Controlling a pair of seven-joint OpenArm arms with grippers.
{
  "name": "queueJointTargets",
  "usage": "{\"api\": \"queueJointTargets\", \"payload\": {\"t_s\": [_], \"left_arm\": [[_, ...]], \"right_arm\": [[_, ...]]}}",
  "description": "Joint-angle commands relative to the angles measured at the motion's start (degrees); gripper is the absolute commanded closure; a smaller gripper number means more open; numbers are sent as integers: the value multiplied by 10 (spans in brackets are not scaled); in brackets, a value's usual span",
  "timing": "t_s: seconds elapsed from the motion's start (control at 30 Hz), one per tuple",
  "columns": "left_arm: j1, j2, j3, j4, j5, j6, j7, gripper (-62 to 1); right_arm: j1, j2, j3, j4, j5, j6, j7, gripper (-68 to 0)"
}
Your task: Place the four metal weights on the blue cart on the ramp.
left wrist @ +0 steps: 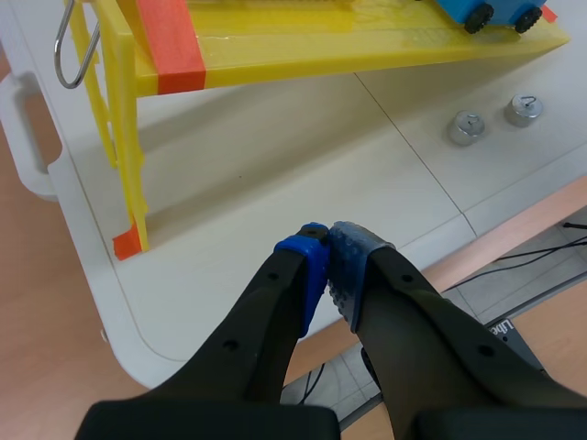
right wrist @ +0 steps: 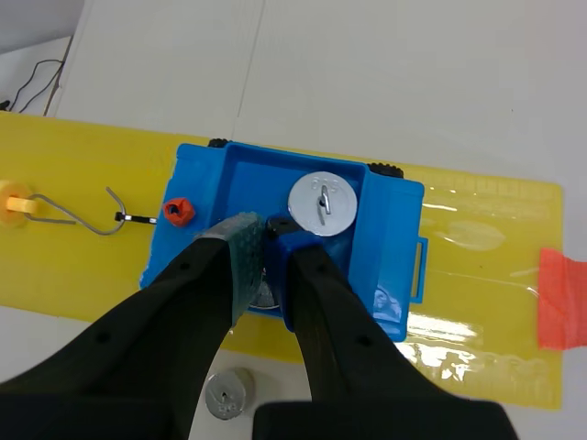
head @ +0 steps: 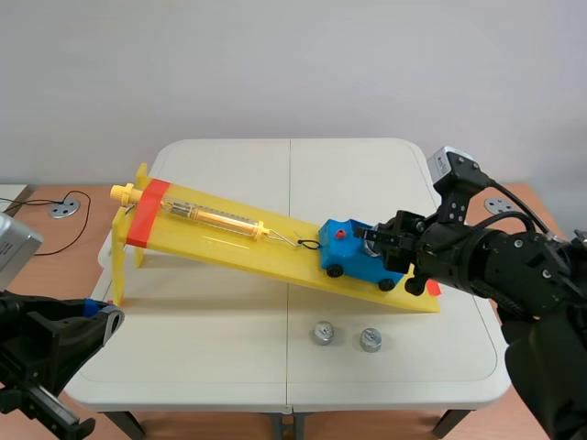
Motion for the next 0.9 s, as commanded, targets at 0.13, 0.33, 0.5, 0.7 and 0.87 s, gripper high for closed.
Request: {"api": "queueJointTargets", "payload": {"t_s": [0.13, 0.33, 0.5, 0.7, 0.87], "left_arm": [[-11, 4, -9, 38, -32, -12, -55, -36], [-11, 4, -9, 38, -31, -12, -55, -36], [-11, 4, -9, 38, -31, -12, -55, -36], [-11, 4, -9, 38, -31, -12, -55, -36], [-11, 4, -9, 38, -31, -12, -55, -36]], "right_arm": [[51, 2, 2, 51, 30, 26, 100, -146], [33, 22, 24, 80, 31, 65, 76, -273], [-26, 66, 54, 171, 51, 85, 63, -277], [-109, 125, 77, 273, 68, 89, 52, -277], [-170, 162, 95, 349, 92, 99, 32, -277]]}}
